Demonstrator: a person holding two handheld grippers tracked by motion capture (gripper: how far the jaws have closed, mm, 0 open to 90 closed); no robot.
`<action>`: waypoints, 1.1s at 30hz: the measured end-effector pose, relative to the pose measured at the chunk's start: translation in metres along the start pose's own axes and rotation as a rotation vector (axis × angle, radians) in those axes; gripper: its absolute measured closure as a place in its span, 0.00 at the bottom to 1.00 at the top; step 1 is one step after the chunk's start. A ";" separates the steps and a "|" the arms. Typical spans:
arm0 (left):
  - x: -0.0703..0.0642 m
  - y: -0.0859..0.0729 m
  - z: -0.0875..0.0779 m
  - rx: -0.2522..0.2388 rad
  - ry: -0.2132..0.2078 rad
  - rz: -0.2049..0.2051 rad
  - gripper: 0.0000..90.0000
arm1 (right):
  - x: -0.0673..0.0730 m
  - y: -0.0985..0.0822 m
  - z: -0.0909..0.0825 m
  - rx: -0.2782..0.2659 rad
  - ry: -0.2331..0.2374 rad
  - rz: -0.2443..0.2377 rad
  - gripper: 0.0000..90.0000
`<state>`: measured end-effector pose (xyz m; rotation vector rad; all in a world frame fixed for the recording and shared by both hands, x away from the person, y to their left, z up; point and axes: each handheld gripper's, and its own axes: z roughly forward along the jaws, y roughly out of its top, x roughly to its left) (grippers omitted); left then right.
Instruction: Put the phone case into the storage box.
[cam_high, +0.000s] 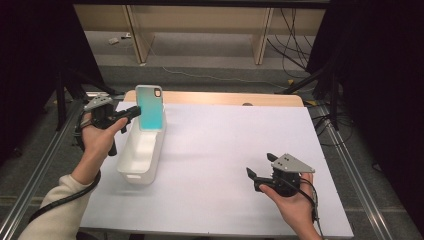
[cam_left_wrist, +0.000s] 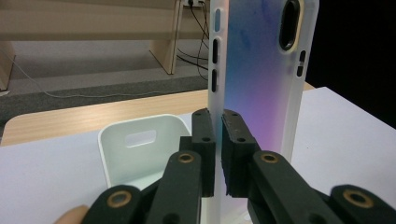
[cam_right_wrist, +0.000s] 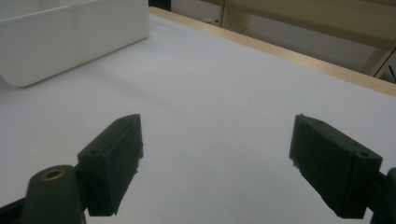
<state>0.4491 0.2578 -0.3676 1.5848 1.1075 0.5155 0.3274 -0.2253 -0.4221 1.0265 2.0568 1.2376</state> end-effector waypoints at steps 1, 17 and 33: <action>0.000 0.000 0.000 0.002 0.000 0.004 0.94 | 0.000 -0.001 0.001 -0.012 -0.007 -0.007 0.21; 0.008 0.004 0.003 0.006 0.015 0.009 0.94 | -0.001 -0.001 0.000 0.002 -0.004 -0.009 0.21; 0.014 0.007 0.004 0.004 0.031 0.011 0.94 | -0.001 -0.001 0.000 0.005 -0.005 -0.006 0.21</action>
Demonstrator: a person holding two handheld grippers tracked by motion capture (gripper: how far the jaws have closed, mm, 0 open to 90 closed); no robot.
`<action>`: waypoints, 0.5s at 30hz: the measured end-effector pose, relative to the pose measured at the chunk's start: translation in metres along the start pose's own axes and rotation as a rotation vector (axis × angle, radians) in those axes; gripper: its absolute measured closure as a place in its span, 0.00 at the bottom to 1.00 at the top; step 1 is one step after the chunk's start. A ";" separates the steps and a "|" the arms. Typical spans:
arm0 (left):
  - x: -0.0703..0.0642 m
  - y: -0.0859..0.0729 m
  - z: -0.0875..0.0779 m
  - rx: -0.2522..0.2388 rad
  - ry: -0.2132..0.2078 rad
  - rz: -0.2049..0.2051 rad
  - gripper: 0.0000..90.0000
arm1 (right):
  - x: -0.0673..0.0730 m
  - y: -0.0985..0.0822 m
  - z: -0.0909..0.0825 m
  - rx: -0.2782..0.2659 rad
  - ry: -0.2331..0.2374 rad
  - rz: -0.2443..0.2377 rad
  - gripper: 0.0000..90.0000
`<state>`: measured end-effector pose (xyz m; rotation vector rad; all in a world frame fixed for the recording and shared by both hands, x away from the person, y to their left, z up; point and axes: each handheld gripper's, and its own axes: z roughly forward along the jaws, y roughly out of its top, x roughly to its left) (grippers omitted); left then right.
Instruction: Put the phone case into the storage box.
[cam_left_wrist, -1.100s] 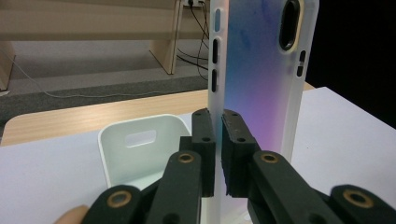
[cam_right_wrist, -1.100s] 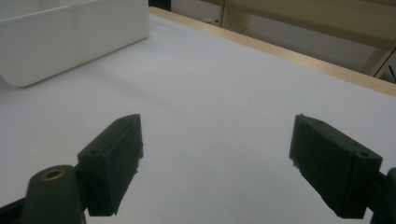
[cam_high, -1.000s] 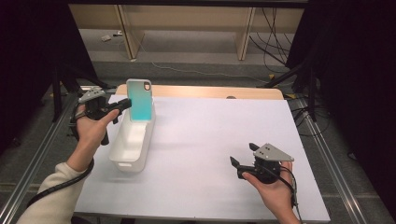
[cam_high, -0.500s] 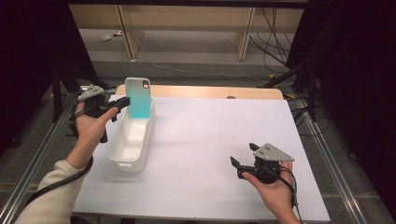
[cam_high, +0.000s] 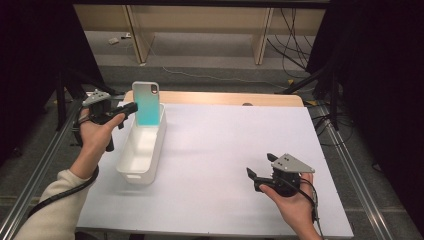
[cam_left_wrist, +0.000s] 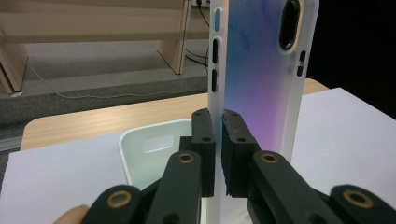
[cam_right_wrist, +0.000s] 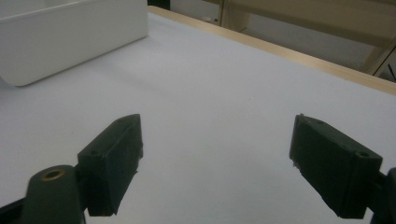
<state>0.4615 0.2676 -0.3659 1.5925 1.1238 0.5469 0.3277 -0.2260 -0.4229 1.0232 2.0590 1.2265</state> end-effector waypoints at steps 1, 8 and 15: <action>0.000 0.000 0.000 -0.001 0.000 -0.002 0.94 | 0.001 0.000 0.000 -0.006 0.001 0.009 0.21; 0.002 0.002 0.001 0.000 0.004 0.000 0.94 | 0.001 0.000 -0.001 0.006 0.009 0.013 0.20; 0.004 0.002 0.002 0.004 0.008 -0.002 0.94 | 0.001 -0.001 -0.002 0.003 0.012 0.029 0.20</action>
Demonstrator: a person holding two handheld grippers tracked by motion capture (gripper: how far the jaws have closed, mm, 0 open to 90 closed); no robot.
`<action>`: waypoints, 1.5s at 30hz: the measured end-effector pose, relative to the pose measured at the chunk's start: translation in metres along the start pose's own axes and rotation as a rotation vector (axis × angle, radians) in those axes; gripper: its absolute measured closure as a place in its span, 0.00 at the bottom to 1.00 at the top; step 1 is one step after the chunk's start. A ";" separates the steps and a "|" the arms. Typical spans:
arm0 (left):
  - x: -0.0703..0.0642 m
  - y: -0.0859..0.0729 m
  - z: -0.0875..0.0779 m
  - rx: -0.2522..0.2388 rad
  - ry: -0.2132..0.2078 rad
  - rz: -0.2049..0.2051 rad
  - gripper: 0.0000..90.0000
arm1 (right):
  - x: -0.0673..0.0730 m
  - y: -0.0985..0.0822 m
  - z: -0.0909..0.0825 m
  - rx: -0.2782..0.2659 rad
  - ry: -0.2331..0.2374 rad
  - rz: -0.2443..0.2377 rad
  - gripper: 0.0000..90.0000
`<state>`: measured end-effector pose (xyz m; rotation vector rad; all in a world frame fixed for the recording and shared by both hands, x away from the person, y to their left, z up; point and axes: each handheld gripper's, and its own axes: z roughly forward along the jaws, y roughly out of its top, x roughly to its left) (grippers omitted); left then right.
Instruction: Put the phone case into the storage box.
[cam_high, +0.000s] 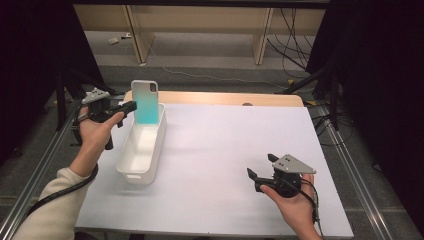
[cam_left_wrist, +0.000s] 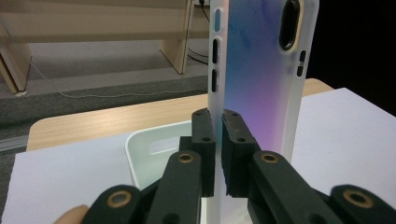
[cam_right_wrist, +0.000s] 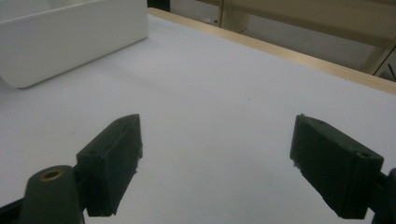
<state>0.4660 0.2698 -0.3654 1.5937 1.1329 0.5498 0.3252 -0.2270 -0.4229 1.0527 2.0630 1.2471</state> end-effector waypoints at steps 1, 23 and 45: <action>0.000 0.000 0.000 0.001 0.001 0.000 0.94 | 0.000 0.000 0.000 0.000 0.001 0.001 0.20; 0.008 0.003 0.006 0.007 0.021 0.002 0.94 | 0.000 -0.001 0.002 -0.017 -0.012 -0.012 0.18; 0.010 0.004 0.012 0.011 0.029 0.004 0.94 | -0.001 -0.001 0.000 -0.014 -0.011 0.000 0.18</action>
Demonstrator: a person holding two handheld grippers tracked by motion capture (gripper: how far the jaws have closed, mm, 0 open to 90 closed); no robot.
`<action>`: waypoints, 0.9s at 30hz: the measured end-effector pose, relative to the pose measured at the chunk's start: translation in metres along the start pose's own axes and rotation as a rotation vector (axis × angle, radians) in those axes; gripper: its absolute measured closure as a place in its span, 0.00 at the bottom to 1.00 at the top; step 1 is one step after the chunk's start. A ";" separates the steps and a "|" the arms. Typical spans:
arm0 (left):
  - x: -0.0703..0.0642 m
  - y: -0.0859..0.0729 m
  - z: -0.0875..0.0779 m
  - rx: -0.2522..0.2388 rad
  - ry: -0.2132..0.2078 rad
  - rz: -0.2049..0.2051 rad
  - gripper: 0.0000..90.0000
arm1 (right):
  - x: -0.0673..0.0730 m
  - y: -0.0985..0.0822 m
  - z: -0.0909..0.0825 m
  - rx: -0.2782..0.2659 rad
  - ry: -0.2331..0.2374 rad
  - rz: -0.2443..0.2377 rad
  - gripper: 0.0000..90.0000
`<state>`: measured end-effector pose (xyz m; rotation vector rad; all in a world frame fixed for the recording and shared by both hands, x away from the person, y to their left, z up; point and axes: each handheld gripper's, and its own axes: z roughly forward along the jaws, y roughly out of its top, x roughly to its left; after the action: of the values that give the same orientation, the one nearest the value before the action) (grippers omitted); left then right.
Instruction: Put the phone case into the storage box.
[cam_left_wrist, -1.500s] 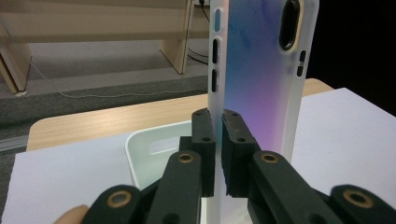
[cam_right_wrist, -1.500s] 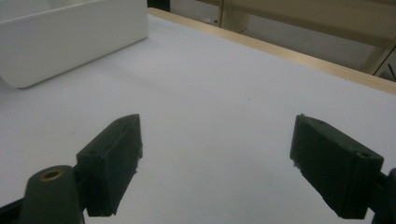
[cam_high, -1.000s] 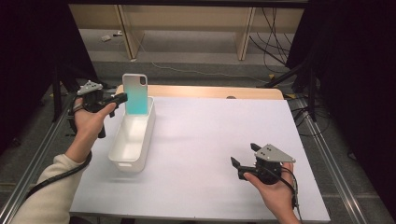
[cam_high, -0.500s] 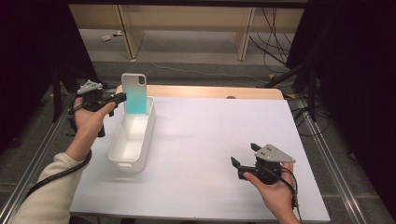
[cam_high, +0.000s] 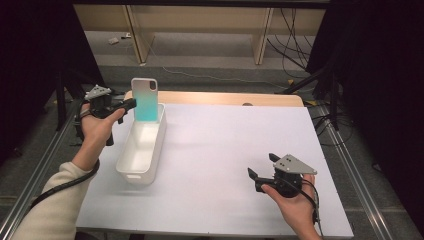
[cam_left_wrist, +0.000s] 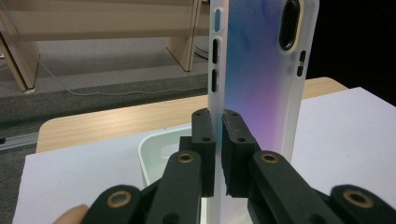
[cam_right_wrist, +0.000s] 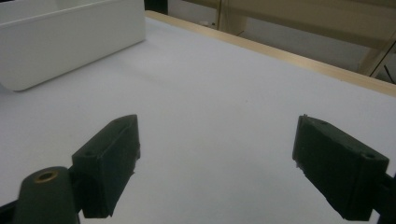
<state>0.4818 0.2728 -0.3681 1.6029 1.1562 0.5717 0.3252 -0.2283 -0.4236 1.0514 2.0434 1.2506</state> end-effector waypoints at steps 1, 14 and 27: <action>0.000 0.000 0.000 0.000 0.000 -0.002 0.94 | 0.000 0.000 0.000 -0.003 -0.003 -0.007 0.18; -0.001 0.003 0.005 0.003 0.001 0.001 0.94 | 0.000 0.000 0.000 -0.006 0.000 -0.007 0.18; 0.001 0.003 0.010 0.008 0.003 -0.003 0.94 | 0.000 0.000 0.000 -0.003 0.005 -0.005 0.18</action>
<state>0.4909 0.2689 -0.3690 1.6072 1.1649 0.5686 0.3254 -0.2280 -0.4240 1.0422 2.0462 1.2549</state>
